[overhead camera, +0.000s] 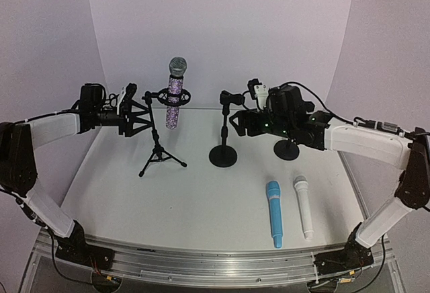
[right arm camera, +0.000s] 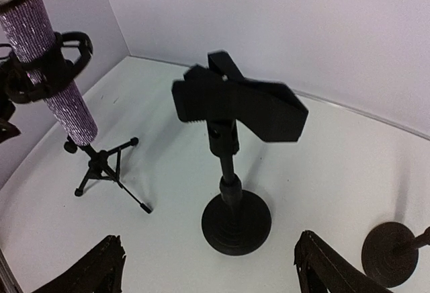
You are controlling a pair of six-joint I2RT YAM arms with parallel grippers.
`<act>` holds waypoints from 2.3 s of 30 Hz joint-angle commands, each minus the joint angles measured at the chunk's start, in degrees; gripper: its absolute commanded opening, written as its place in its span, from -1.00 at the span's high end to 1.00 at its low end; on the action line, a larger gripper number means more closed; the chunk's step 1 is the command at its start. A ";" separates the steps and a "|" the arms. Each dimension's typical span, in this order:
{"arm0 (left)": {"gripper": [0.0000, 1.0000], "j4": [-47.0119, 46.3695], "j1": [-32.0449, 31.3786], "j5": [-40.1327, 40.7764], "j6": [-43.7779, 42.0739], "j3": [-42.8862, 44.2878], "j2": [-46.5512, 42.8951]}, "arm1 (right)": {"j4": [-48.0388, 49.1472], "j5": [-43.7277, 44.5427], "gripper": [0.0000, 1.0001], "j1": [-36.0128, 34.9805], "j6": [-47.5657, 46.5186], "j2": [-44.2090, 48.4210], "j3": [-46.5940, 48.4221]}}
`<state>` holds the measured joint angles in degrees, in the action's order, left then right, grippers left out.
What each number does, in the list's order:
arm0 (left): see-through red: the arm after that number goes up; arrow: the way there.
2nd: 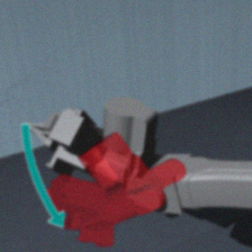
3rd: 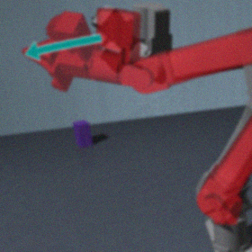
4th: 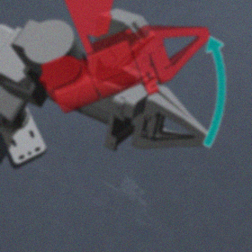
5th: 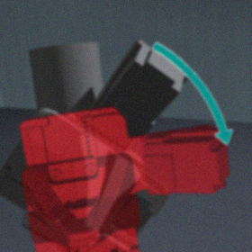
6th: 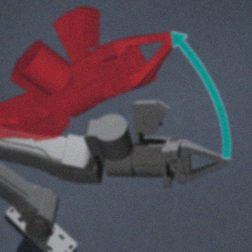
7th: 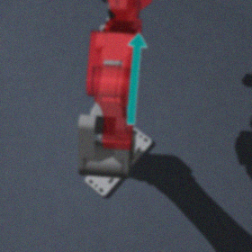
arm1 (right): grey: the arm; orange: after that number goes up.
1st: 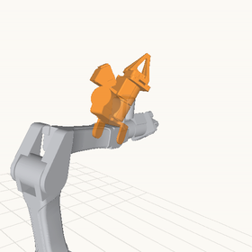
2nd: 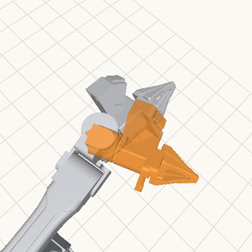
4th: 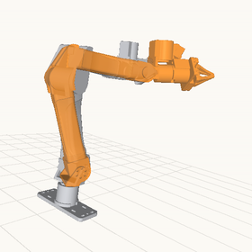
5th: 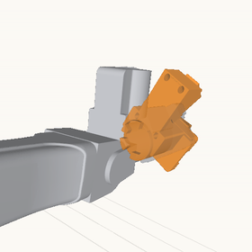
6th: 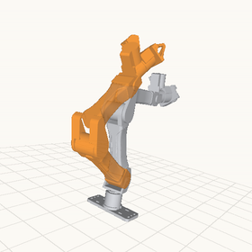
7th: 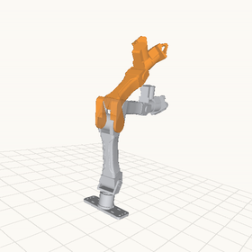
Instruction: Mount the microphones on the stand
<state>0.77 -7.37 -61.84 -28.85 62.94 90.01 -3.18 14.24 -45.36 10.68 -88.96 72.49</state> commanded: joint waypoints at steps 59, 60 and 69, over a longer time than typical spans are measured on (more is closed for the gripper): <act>-0.36 -13.68 -3.30 2.21 18.03 -19.63 -29.72 | 55.12 37.15 1.00 -27.09 -14.70 -22.12 -8.23; -0.36 -13.73 -3.78 2.25 17.97 -19.74 -29.80 | 55.29 37.48 1.00 -27.45 -14.34 -22.82 -8.22; -0.37 -14.49 -6.50 3.25 17.24 -19.23 -28.98 | 58.90 42.62 0.85 -29.43 -15.03 -26.93 -7.55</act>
<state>-11.05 -13.13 -59.51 -11.56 43.33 61.14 50.64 51.94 -74.07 -3.06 -114.59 62.91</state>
